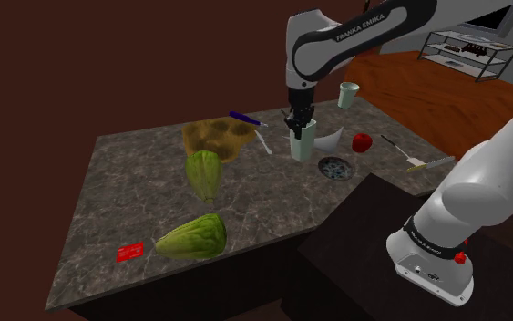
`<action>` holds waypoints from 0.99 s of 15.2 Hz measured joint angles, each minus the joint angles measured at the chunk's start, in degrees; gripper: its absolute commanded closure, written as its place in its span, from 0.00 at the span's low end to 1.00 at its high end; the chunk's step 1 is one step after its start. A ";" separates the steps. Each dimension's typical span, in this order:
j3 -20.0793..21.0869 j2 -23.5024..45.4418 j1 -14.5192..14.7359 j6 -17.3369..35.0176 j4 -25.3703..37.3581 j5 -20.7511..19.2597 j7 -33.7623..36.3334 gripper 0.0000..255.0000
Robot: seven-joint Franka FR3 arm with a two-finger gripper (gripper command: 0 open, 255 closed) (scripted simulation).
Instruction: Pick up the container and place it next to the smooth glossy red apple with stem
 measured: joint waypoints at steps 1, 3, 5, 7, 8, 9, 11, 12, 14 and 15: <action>-0.85 -0.54 -0.68 0.07 -0.62 -0.30 -1.37 1.00; -2.83 -1.96 -2.24 0.09 -2.07 -1.04 -4.51 1.00; -4.49 -2.85 -3.54 0.62 -3.46 -1.75 -7.09 1.00; -6.24 -3.21 -4.95 0.92 -4.07 -2.63 -9.71 1.00; -7.12 -3.44 -5.64 1.00 -4.34 -3.06 -11.04 1.00; -8.09 -3.65 -6.42 1.09 -4.61 -3.57 -12.49 1.00; -9.90 -3.33 -7.86 1.38 -4.47 -4.47 -15.20 1.00; -10.76 -3.15 -8.54 1.20 -4.05 -4.89 -16.51 1.00; -12.59 -2.89 -10.00 0.84 -3.27 -5.74 -19.30 1.00; -13.54 -2.59 -10.75 1.19 -3.23 -6.18 -20.73 1.00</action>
